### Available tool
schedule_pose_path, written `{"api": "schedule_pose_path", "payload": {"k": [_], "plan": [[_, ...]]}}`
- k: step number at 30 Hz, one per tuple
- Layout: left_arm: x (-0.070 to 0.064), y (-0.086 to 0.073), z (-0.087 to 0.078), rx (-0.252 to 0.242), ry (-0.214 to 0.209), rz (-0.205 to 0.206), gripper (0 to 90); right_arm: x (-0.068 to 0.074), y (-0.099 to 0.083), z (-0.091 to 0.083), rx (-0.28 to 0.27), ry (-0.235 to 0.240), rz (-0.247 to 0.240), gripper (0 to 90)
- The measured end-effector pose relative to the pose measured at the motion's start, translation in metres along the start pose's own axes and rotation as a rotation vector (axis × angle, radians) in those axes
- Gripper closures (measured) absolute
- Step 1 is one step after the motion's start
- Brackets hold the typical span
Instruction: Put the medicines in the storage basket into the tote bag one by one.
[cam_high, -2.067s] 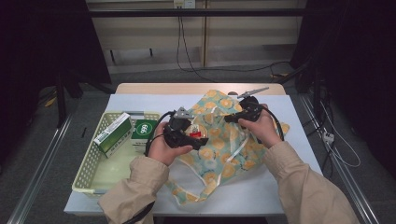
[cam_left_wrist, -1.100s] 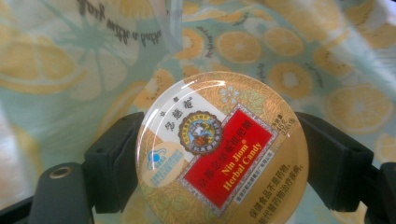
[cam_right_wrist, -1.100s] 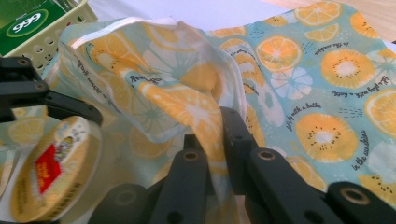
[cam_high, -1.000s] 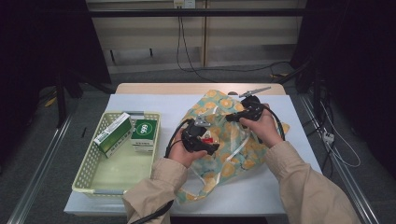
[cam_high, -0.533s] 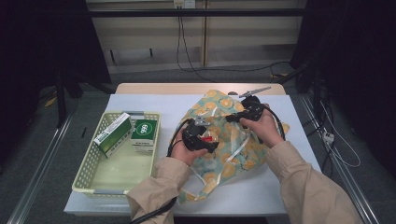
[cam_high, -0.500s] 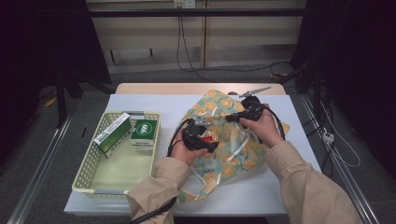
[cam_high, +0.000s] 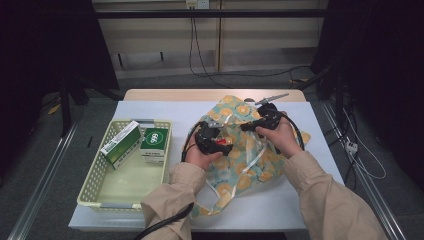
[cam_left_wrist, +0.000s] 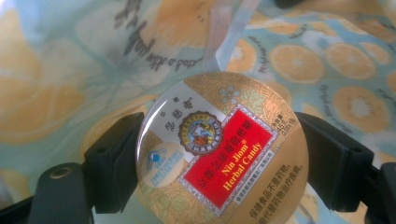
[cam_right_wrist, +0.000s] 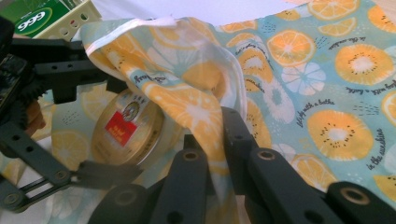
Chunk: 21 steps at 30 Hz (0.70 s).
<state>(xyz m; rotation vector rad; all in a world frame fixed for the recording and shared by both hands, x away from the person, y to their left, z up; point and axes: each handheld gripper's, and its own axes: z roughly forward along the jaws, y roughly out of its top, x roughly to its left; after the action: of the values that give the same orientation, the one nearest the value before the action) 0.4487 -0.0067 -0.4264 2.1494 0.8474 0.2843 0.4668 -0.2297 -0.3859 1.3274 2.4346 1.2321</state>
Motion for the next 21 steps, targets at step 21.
{"api": "schedule_pose_path", "payload": {"k": [21], "plan": [[-0.004, 0.007, -0.006, 0.034, -0.029, -0.007, 12.6, -0.006, -0.002, 0.0, 0.006, -0.019, 0.015, 87.5]]}}
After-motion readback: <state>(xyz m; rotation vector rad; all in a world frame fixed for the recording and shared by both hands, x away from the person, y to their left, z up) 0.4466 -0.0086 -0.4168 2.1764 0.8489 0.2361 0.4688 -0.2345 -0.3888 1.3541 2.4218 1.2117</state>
